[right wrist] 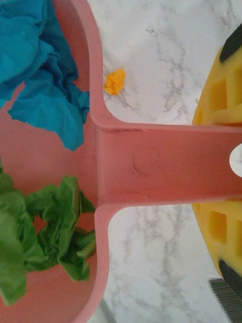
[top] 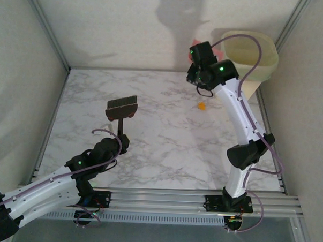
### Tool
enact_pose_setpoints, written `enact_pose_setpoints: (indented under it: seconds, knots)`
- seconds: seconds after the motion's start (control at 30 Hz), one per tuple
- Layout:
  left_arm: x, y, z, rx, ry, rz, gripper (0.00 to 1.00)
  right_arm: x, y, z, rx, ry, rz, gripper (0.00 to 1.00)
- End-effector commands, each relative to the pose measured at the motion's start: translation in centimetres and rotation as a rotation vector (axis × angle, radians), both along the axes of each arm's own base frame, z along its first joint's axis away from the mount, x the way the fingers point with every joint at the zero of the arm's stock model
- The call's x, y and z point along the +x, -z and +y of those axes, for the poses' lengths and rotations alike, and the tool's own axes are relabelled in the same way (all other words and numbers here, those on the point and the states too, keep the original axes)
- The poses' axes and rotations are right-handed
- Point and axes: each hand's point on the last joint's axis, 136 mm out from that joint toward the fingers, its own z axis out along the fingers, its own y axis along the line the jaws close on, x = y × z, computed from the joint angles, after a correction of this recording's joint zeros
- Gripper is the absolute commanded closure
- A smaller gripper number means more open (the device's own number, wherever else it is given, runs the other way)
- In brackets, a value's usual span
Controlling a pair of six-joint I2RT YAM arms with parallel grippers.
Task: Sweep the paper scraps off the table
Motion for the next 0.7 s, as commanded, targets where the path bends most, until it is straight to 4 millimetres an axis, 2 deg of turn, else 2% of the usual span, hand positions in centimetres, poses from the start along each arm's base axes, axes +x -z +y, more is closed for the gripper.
enact_pose_setpoints:
  seconds: [0.0, 0.13, 0.43, 0.67]
  knots:
    - [0.5, 0.2, 0.5, 0.007, -0.039, -0.020, 1.00, 1.2, -1.2, -1.3, 0.063, 0.003, 0.000, 1.00]
    - [0.6, 0.5, 0.5, 0.022, -0.041, -0.015, 1.00, 3.8, -1.1, -3.6, 0.150, 0.076, 0.005, 1.00]
    - [0.7, 1.1, 0.5, 0.021, -0.043, -0.021, 1.00, 9.0, -0.8, -6.7, 0.329, 0.166, -0.009, 1.00]
    - [1.1, 2.0, 0.2, 0.036, -0.042, -0.029, 1.00, 11.8, 0.0, -7.9, 0.469, 0.196, -0.009, 1.00]
